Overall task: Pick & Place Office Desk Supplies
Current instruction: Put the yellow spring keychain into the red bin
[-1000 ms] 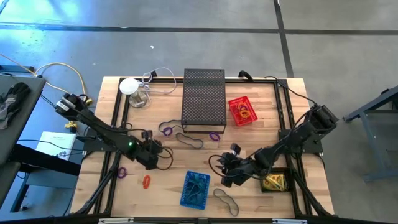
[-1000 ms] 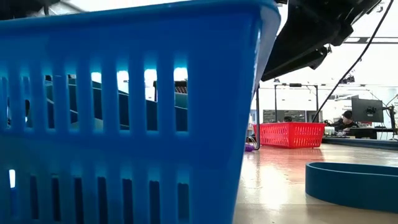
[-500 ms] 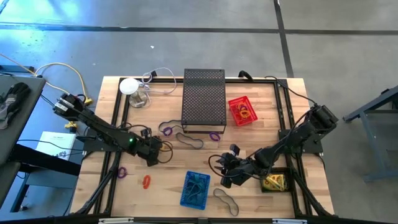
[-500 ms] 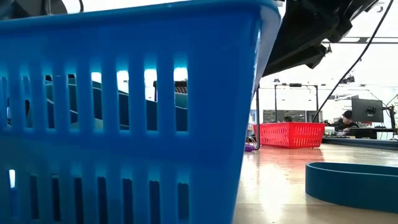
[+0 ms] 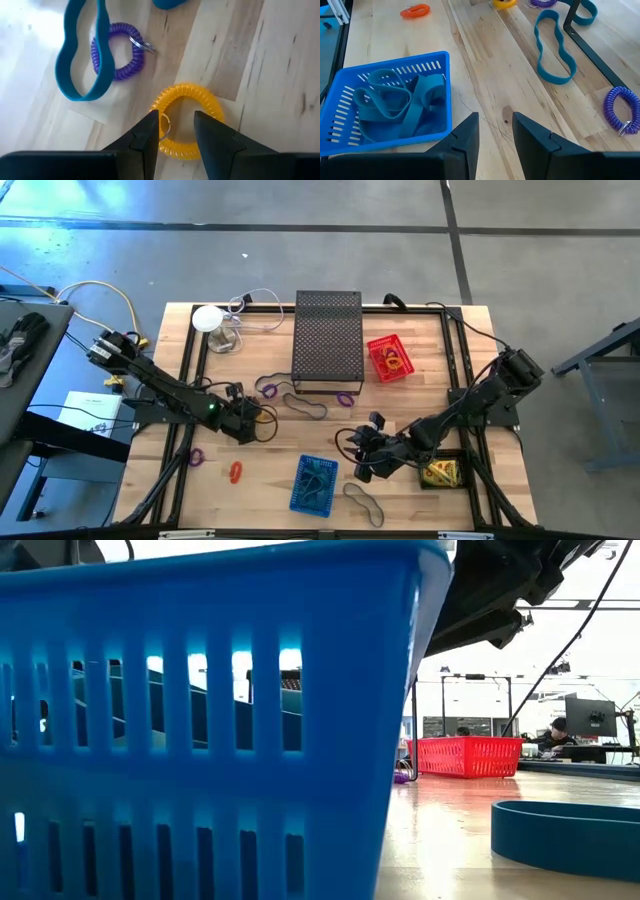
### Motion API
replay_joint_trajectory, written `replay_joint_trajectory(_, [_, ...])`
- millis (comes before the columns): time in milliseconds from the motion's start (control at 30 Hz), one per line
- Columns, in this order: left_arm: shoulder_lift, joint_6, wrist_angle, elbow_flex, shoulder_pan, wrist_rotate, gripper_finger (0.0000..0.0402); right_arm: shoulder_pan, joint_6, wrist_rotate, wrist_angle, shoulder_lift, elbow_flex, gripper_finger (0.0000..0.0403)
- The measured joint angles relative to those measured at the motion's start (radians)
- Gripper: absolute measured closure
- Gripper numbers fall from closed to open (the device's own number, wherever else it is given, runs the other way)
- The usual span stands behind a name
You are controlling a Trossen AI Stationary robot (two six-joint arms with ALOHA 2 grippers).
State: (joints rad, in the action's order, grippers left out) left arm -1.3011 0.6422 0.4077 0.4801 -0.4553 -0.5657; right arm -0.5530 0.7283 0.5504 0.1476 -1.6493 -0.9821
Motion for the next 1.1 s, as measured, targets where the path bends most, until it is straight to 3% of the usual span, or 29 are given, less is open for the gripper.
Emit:
replay_joint_trajectory(600, [0.08, -0.014, -0.055, 0.002, -0.103, -0.044, 0.0286, 0.039, -0.023, -0.003, -0.003, 0.0, 0.0, 0.0298])
replay_joint_trajectory(1100, [-0.058, 0.027, -0.088, -0.005, -0.054, 0.023, 0.0286, 0.03, -0.019, -0.004, -0.033, 0.0, 0.0, 0.0298])
